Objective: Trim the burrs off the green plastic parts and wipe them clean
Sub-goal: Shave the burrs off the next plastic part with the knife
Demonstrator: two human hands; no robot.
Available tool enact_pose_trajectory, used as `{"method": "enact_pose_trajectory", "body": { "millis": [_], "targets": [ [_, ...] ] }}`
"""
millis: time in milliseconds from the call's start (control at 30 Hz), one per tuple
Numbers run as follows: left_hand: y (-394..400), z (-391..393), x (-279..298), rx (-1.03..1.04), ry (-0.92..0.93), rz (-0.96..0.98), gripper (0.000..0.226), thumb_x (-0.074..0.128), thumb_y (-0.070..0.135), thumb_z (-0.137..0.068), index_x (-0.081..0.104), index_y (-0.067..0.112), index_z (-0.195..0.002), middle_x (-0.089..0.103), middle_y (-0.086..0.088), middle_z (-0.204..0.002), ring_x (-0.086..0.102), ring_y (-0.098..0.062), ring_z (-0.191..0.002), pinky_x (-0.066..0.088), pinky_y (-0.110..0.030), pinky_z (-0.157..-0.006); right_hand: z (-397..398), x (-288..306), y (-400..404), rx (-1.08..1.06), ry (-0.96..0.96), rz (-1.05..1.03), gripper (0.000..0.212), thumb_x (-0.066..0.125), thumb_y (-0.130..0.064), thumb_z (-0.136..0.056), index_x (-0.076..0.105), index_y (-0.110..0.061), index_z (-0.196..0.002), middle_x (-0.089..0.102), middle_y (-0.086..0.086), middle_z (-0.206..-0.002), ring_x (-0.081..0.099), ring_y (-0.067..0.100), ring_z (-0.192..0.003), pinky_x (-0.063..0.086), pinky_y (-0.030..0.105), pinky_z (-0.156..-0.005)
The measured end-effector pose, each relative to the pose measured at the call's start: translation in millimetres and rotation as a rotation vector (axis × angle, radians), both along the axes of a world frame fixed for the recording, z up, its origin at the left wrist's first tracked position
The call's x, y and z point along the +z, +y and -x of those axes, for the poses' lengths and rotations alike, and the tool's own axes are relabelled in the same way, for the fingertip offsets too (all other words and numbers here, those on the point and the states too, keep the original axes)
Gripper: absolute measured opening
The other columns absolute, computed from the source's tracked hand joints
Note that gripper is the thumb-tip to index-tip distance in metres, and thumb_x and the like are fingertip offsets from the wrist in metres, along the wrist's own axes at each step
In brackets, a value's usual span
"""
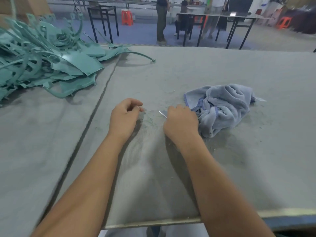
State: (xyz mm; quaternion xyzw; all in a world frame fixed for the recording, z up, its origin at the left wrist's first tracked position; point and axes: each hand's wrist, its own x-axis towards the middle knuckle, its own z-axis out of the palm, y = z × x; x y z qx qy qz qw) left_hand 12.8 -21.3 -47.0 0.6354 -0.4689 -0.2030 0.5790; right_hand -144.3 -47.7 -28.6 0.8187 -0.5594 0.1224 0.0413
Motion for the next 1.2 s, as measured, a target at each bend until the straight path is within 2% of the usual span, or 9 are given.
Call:
{"method": "enact_pose_trajectory", "body": {
  "millis": [133,233,433,567,733,900,1000,1100,1200],
  "targets": [
    [3.9,-1.7,-1.2,0.007,-0.157,0.027,0.026,0.043,0.021,-0.101,0.062,0.035,-0.11,0.067,0.009,-0.066,0.056,-0.003,-0.061,0.042,-0.012,-0.061,2.5,0.6,-7.2,-0.016,-0.162,-0.057,0.02,0.05,-0.005,-0.08,0.033,-0.012,-0.072,0.046,0.006,-0.074,0.04,0.029,-0.068,0.021,0.03,-0.051],
    [10.4,-5.4,1.7,0.051,-0.291,0.04,0.037,0.036,0.016,-0.101,0.049,0.037,-0.129,0.066,0.014,-0.076,0.057,0.002,-0.074,0.039,-0.007,-0.068,2.1,0.9,-10.9,-0.113,-0.11,-0.093,0.027,0.05,-0.016,-0.088,0.034,-0.013,-0.067,0.047,0.01,-0.083,0.042,0.029,-0.076,0.034,0.03,-0.063],
    [9.9,-49.8,26.7,0.212,-0.08,0.043,0.032,0.046,0.006,-0.09,0.06,0.028,-0.109,0.063,0.011,-0.112,0.057,-0.006,-0.106,0.043,-0.02,-0.088,-5.7,9.1,-18.1,-0.125,0.076,-0.107,0.038,0.047,-0.036,-0.096,0.039,-0.013,-0.067,0.065,0.008,-0.088,0.06,0.03,-0.082,0.034,0.029,-0.064],
    [10.1,-110.9,41.7,0.421,-0.517,-0.138,0.035,0.052,0.005,-0.086,0.063,0.016,-0.117,0.05,-0.005,-0.141,0.027,-0.027,-0.142,0.02,-0.034,-0.116,-17.2,22.1,-28.4,-0.111,0.118,-0.233,0.026,0.055,-0.028,-0.09,0.042,-0.016,-0.071,0.058,0.008,-0.084,0.057,0.028,-0.085,0.037,0.03,-0.072],
    [6.7,-156.4,49.7,0.399,-0.899,-0.192,0.043,0.053,0.014,-0.088,0.054,0.022,-0.13,0.018,-0.007,-0.162,0.001,-0.025,-0.15,0.006,-0.04,-0.12,-38.4,35.5,-37.0,-0.043,0.125,-0.335,0.007,0.057,-0.015,-0.082,0.053,-0.01,-0.08,0.066,0.018,-0.109,0.063,0.031,-0.103,0.048,0.032,-0.081],
    [-1.7,-204.0,53.8,0.537,-0.786,-0.875,0.029,0.051,0.021,-0.091,0.053,0.011,-0.118,-0.003,-0.026,-0.159,-0.013,-0.046,-0.145,-0.001,-0.061,-0.117,-80.1,37.3,-29.7,0.034,0.018,-0.126,0.029,0.052,-0.025,-0.086,0.06,-0.013,-0.112,0.057,0.015,-0.116,0.055,0.034,-0.11,0.042,0.036,-0.088],
    [-18.8,-218.2,46.5,0.51,-0.886,-0.841,0.023,0.053,-0.001,-0.084,0.057,0.007,-0.106,0.016,-0.029,-0.156,0.007,-0.046,-0.146,0.014,-0.058,-0.118,-123.0,30.3,-13.0,0.235,-0.021,0.023,0.031,0.044,-0.034,-0.092,0.057,-0.017,-0.114,0.055,0.009,-0.111,0.053,0.03,-0.104,0.038,0.037,-0.082],
    [-46.1,-221.0,41.2,0.46,-0.468,-0.5,0.049,0.057,0.008,-0.089,0.042,0.007,-0.136,0.045,-0.017,-0.14,0.046,-0.035,-0.126,0.041,-0.041,-0.097,-159.1,11.9,-2.9,0.411,-0.076,-0.061,0.039,0.04,-0.043,-0.093,0.05,-0.021,-0.124,0.051,0.007,-0.12,0.048,0.03,-0.11,0.035,0.041,-0.088],
    [-76.3,-227.4,45.7,0.521,0.129,-0.327,0.075,0.066,0.04,-0.088,0.032,0.005,-0.145,0.044,-0.012,-0.144,0.046,-0.031,-0.127,0.039,-0.035,-0.094,-170.6,-17.2,-5.5,0.473,-0.011,-0.301,0.054,0.031,-0.058,-0.094,0.027,-0.032,-0.141,0.029,0.006,-0.146,0.024,0.027,-0.137,0.016,0.054,-0.108]
  ]
}}
